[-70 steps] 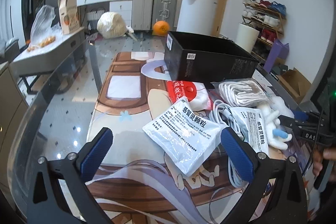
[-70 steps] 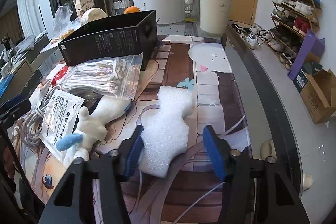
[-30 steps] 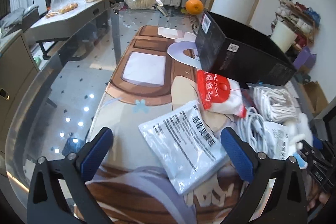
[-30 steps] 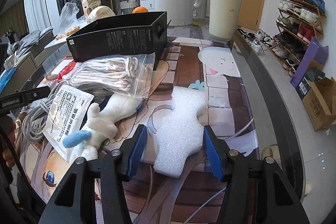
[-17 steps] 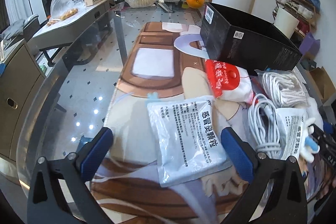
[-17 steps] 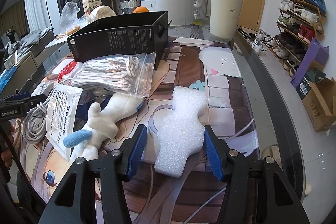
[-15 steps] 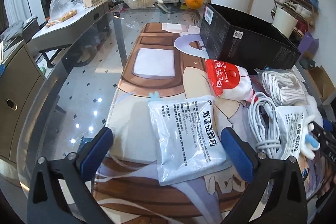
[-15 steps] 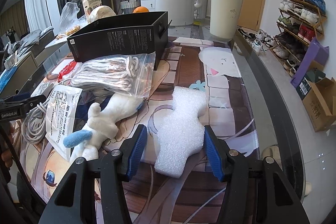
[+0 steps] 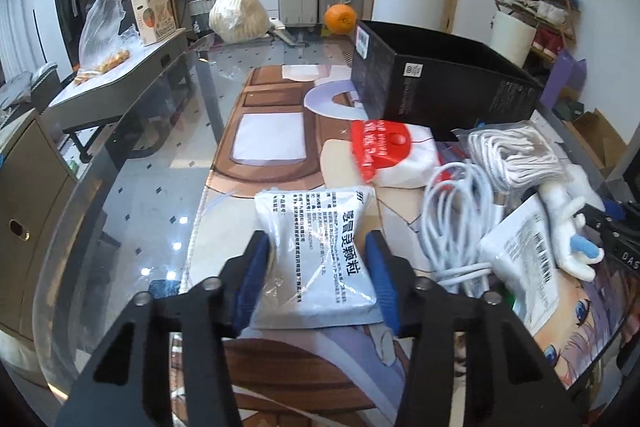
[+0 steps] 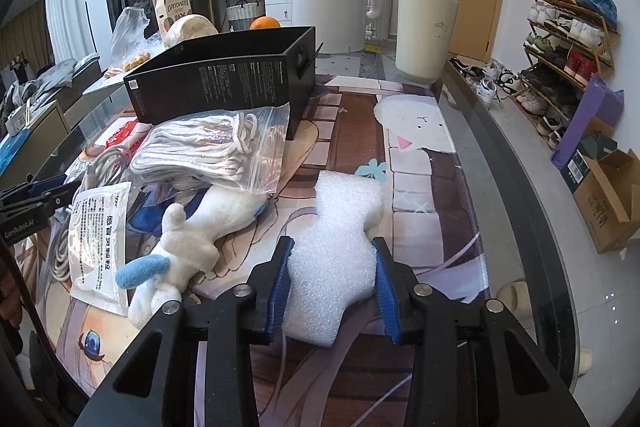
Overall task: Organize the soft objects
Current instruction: 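Close the right gripper on the foam while the left gripper grasps the white sachet, then lift the foam with the right gripper while the left carries the sachet to the black box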
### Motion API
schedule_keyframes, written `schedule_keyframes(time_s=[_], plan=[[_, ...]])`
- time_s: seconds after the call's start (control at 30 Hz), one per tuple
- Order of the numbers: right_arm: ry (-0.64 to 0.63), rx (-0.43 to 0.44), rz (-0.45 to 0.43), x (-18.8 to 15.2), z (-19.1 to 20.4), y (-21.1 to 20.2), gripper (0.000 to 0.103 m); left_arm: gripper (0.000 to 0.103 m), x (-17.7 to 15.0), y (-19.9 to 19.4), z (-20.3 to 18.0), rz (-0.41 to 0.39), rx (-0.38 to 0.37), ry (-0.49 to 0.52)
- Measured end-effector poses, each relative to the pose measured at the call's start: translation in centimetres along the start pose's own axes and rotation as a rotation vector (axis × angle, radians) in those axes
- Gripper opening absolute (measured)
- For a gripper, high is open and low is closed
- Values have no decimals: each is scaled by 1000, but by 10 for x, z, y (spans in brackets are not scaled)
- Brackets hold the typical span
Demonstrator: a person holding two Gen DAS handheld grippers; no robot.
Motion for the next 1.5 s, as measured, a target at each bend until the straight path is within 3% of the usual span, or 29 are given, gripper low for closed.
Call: schedule_keyframes(time_s=[0.17, 0.53, 0.97, 1.5], plan=[[-6, -11, -38, 2, -2, -8, 38, 37, 0, -3, -1, -17, -38, -6], [8, 22, -116, 16, -3, -30, 38, 37, 13, -29, -6, -130, -107, -13], [-39, 73, -213, 68, 13, -49, 38, 37, 64, -41, -34, -237, -202, 59], [-167, 160, -234, 150, 50, -5, 38, 37, 126, 4, -51, -213, -219, 128]])
Point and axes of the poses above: each gripper's, at about its wrist camera, not at the fingertips, and y roughly the way its jaws point, z to its left, x to its top, the point moved 4 cm from there along y, roughly the way its jaws point, and after that the axes turned 12 degrees about -x, right-handed, at the moved point
